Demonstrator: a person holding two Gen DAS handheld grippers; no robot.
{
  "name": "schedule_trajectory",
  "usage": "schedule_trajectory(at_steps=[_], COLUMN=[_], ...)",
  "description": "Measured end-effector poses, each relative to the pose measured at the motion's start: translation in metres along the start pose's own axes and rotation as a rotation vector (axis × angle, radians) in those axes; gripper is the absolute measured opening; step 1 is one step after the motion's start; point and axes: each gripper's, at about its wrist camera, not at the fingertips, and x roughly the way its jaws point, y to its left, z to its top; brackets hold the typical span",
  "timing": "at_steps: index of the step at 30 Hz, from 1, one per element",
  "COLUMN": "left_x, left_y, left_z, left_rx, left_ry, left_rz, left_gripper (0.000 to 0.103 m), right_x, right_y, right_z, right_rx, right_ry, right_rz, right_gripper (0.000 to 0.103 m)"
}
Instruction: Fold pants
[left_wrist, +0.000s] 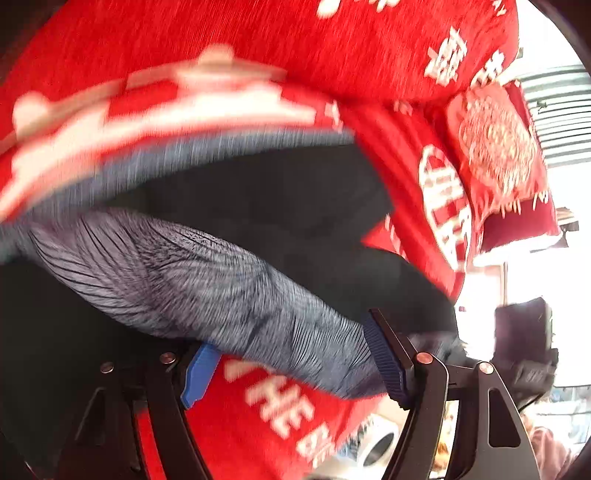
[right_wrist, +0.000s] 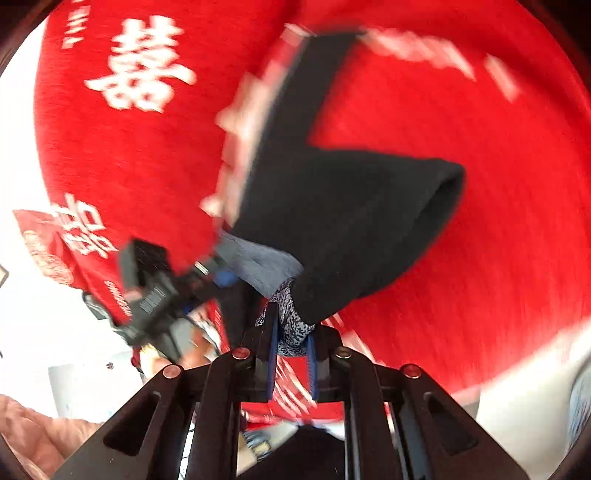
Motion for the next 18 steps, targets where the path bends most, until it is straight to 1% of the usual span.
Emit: schedule_trajectory(at_steps=[2, 3, 5, 6, 7, 8, 9, 11, 13, 14, 15, 16, 17, 18], left_x=[-0.003, -0.004, -0.009, -0.012, -0.014, -0.018, -0.022, -0.023, -0.023, -0.023, -0.021, -0.019, -0.017, -0.015], left_y=[0.000, 0.000, 0.004, 0.005, 0.006, 0.008, 0.011, 0.018, 0.027, 0.035, 0.043, 0.049, 0.054, 0.060], left_z=[0.026, 0.041, 0.062, 0.074, 0.077, 0.082, 0.083, 0.080, 0.070, 0.061, 0.052, 0.043, 0.035, 0.028], left_rx=[0.000, -0.004, -0.010, -0.014, -0.015, -0.015, -0.015, -0.022, -0.037, -0.047, -0.061, -0.070, -0.080, -0.090], left_ry=[-0.048, -0.077, -0.115, -0.138, -0.149, -0.166, -0.176, -0.176, -0.154, -0.142, -0.129, -0.121, -0.114, -0.105], left_rz=[0.012, 0.024, 0.047, 0.068, 0.078, 0.095, 0.115, 0.139, 0.180, 0.202, 0.233, 0.255, 0.273, 0.291], left_gripper=[0.074, 0.074, 0.074, 0.074, 0.074, 0.074, 0.074, 0.074, 0.074, 0.074, 0.074, 0.074, 0.074, 0.074], right_x=[0.003, 0.006, 0.010, 0.015, 0.013, 0.012, 0.006, -0.002, 0.000, 0.003, 0.008, 0.014, 0.021, 0.029], right_y=[0.017, 0.026, 0.036, 0.044, 0.051, 0.060, 0.068, 0.070, 0.058, 0.044, 0.035, 0.016, 0.001, -0.013], right_z=[0.038, 0.061, 0.107, 0.129, 0.145, 0.155, 0.161, 0.164, 0.161, 0.156, 0.155, 0.151, 0.148, 0.147], right_rx=[-0.040, -0.057, -0.069, -0.077, -0.096, -0.131, -0.176, -0.203, -0.172, -0.134, -0.107, -0.052, -0.002, 0.045], right_ry=[-0.031, -0.049, -0.083, -0.091, -0.099, -0.116, -0.139, -0.157, -0.162, -0.150, -0.139, -0.116, -0.098, -0.091], right_rz=[-0.004, -0.022, -0.067, -0.121, -0.170, -0.213, -0.236, -0.241, -0.262, -0.284, -0.295, -0.309, -0.308, -0.295], right_gripper=[0.015, 0.016, 0.021, 0.034, 0.047, 0.074, 0.078, 0.078, 0.077, 0.075, 0.069, 0.065, 0.057, 0.053])
